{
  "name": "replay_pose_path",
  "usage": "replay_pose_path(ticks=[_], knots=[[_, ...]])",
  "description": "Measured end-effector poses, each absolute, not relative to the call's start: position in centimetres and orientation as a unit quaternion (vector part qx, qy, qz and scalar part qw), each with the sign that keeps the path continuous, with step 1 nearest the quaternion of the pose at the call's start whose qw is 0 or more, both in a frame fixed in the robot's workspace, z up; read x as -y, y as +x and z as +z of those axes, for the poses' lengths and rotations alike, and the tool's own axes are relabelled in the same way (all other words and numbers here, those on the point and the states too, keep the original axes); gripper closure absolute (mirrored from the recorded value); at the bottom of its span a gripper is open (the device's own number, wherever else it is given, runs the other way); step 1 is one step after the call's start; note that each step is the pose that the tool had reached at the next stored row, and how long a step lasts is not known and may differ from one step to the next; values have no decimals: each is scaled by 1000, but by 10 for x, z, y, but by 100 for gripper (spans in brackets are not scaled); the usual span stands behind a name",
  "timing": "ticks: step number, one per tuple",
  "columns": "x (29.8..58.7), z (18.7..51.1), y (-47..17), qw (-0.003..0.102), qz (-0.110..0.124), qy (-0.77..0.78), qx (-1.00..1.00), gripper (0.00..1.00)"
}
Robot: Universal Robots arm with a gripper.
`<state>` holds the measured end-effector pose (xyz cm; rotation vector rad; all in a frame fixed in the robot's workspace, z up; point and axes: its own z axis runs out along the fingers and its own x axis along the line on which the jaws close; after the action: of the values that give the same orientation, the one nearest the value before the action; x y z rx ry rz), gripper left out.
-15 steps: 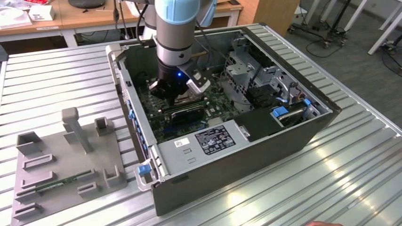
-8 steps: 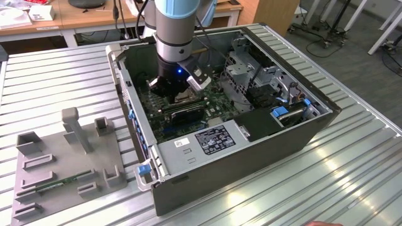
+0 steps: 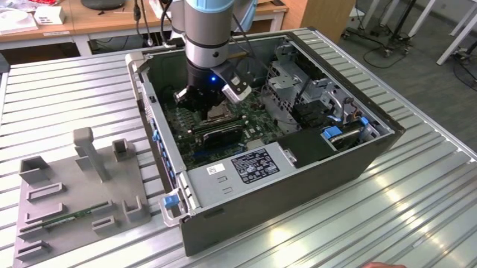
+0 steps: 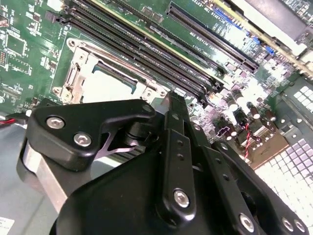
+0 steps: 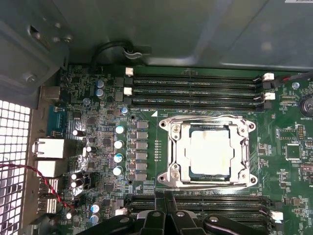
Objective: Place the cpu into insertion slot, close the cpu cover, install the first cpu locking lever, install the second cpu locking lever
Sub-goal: 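Install the second cpu locking lever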
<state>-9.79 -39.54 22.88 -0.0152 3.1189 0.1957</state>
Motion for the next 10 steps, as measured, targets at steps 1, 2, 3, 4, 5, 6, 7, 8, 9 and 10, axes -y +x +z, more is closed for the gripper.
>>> replay_pose_path(ticks=[1,2,3,4,5,6,7,8,9,10], knots=[[395,229,-98,8,63,-5,-998,89],[395,229,-98,8,63,-5,-998,89],[395,229,-97,8,63,-5,-998,89],[395,229,-96,8,62,-5,-998,89],[395,229,-94,8,62,-5,-998,89],[395,229,-92,8,63,-5,-998,89],[395,229,-89,8,63,-5,-998,89],[395,229,-86,8,63,-5,-998,89],[395,229,-82,7,63,-5,-998,89],[395,229,-79,7,63,-5,-998,89]])
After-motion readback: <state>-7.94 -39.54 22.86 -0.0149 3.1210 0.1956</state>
